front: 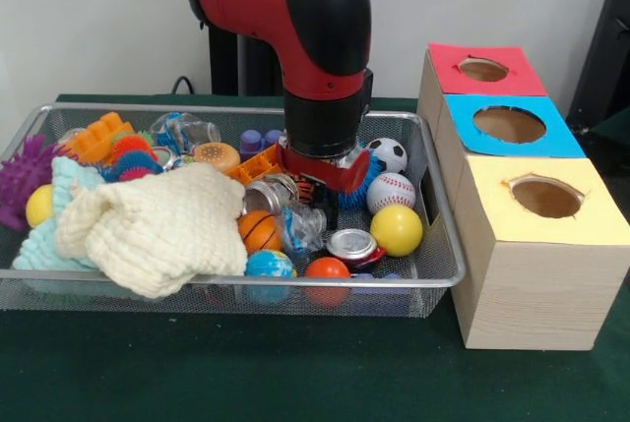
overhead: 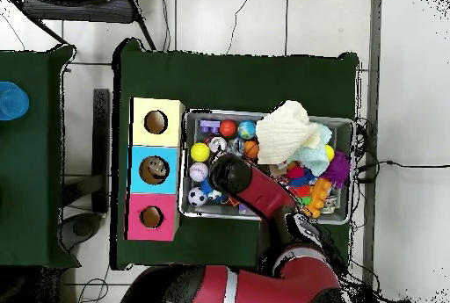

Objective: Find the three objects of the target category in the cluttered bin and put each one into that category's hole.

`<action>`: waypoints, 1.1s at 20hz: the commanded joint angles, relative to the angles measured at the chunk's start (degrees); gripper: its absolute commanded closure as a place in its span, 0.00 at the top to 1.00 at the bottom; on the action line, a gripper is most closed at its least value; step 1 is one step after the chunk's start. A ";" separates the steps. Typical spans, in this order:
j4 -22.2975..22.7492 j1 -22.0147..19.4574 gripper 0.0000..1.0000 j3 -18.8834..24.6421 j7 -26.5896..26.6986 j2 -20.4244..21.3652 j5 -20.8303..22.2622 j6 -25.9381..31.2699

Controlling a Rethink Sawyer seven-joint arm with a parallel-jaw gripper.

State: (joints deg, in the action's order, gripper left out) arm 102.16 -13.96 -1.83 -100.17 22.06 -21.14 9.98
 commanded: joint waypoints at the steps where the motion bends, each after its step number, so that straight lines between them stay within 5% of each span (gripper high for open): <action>1: -3.53 0.50 0.00 0.45 -9.31 -3.95 0.90 -4.09; 17: -3.14 1.62 0.00 -1.79 -8.20 -1.78 1.07 0.93; 18: -3.61 2.03 1.00 -2.30 -8.05 -1.90 1.02 1.68; 22: -5.05 3.31 1.00 -4.35 -7.83 -1.32 0.69 6.91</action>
State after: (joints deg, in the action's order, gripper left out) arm 101.85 -11.97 -4.88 -100.17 20.92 -21.14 9.88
